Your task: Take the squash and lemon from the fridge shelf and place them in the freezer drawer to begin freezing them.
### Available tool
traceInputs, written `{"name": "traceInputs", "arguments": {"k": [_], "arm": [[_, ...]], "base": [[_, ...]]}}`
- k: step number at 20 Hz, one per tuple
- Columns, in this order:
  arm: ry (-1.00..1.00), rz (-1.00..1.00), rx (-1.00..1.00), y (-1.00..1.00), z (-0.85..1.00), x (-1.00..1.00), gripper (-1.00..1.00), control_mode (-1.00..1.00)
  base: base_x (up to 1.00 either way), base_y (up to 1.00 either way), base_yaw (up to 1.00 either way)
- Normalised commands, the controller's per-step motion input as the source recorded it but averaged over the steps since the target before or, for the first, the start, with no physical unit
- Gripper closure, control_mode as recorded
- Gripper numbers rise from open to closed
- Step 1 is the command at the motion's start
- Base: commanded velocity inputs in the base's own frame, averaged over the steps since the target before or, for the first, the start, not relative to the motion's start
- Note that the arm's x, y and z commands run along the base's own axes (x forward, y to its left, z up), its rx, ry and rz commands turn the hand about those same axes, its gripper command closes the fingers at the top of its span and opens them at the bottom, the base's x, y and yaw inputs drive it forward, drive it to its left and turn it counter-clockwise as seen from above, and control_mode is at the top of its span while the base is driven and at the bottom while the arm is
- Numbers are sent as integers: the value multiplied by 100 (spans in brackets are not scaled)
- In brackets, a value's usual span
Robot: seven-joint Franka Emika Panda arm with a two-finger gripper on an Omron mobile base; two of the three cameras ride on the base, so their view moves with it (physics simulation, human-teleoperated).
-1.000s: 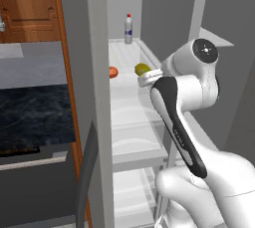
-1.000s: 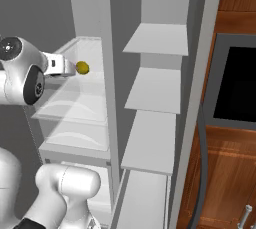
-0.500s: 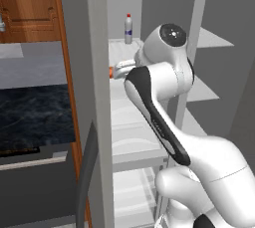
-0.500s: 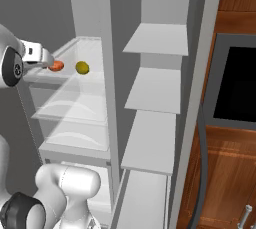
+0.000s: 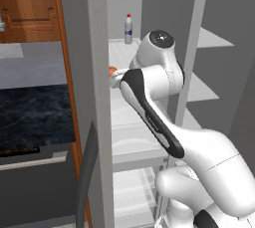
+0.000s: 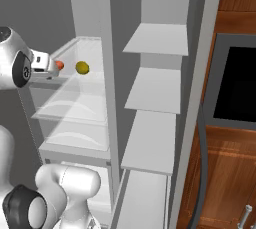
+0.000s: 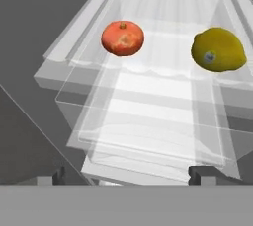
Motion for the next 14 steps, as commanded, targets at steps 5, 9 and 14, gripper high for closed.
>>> {"name": "traceInputs", "arguments": {"k": [5, 9, 14], "arm": [[0, -1, 0, 15, -1, 33, -100, -100], [4, -5, 0, 31, 0, 52, -100, -100], [5, -3, 0, 17, 0, 46, -100, -100]], "base": [[0, 0, 0], [0, 0, 0], [0, 0, 0]]}}
